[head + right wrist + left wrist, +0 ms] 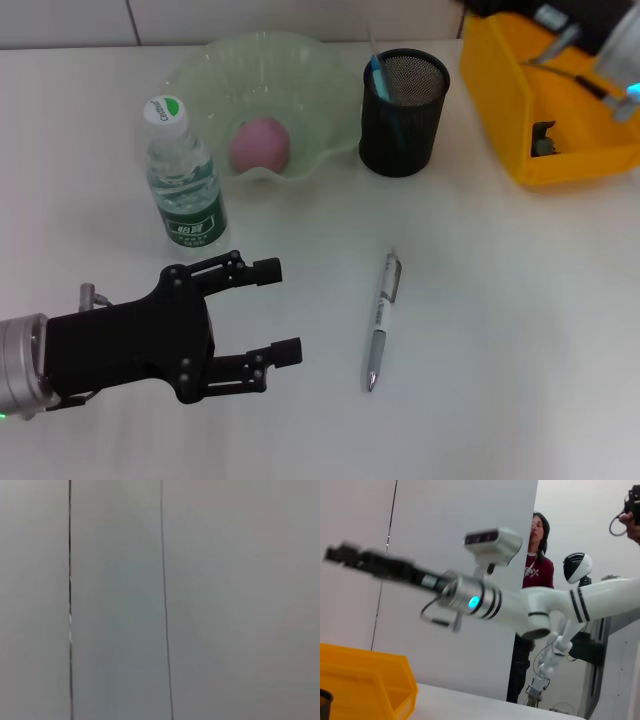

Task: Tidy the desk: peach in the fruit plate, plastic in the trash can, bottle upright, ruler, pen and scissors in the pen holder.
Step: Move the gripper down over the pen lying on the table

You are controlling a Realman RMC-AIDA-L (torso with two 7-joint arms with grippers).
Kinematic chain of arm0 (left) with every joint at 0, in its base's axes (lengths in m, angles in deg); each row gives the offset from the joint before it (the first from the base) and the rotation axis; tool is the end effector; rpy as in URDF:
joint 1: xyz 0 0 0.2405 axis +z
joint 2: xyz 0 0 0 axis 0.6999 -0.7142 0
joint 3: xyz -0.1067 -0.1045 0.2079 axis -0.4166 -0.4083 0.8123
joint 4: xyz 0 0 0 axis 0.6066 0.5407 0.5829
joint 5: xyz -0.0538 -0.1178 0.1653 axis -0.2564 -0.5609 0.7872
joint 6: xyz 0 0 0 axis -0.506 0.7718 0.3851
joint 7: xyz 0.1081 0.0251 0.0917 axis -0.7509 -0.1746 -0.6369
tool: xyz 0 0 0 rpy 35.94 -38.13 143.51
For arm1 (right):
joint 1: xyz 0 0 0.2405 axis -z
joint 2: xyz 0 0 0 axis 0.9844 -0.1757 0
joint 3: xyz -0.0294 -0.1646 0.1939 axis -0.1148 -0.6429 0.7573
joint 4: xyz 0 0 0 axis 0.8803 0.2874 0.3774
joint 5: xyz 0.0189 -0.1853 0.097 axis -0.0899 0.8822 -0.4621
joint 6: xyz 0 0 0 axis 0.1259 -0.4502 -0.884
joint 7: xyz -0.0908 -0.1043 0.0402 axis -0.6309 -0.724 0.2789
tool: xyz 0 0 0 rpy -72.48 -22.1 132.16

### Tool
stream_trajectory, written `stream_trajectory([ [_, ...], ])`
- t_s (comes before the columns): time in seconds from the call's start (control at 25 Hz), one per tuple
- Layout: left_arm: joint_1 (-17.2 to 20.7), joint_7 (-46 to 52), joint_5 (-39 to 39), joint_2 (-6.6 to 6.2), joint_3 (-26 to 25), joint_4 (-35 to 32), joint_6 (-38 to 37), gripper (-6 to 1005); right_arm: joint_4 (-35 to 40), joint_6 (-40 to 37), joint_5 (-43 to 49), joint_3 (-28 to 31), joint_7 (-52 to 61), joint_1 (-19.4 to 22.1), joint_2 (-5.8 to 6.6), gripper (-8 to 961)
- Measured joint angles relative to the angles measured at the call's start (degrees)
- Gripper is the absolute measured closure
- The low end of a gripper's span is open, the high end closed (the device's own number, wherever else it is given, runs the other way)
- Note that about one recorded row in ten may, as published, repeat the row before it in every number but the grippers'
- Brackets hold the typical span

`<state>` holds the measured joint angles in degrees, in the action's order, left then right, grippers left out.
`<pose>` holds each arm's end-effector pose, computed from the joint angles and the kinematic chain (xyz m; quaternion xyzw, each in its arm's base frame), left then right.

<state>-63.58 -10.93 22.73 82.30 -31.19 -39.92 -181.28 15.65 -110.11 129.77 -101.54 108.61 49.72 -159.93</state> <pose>-0.2683 0.2397 -0.0223 -0.9174 -0.1049 -0.3790 0.0617 0.1841 0.3980 0.0245 -0.8365 0.1195 0.4205 0.3304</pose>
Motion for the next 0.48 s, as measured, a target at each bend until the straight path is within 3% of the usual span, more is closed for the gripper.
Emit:
stream_trajectory([
  [0.08, 0.0, 0.1, 0.0, -0.01, 0.0, -0.2, -0.1, 188, 8.1, -0.1, 3.2, 0.1, 9.9, 3.6, 0.07, 124],
  [0.28, 0.0, 0.2, 0.0, -0.03, -0.1, -0.2, -0.2, 188, 29.2, -1.2, 20.5, 2.3, 40.0, 9.9, 0.01, 127],
  [0.48, -0.2, 0.5, 0.0, 0.00, -0.1, -0.2, -0.7, 188, 36.3, -11.7, 31.9, 8.0, 52.4, 10.1, -0.08, 127],
])
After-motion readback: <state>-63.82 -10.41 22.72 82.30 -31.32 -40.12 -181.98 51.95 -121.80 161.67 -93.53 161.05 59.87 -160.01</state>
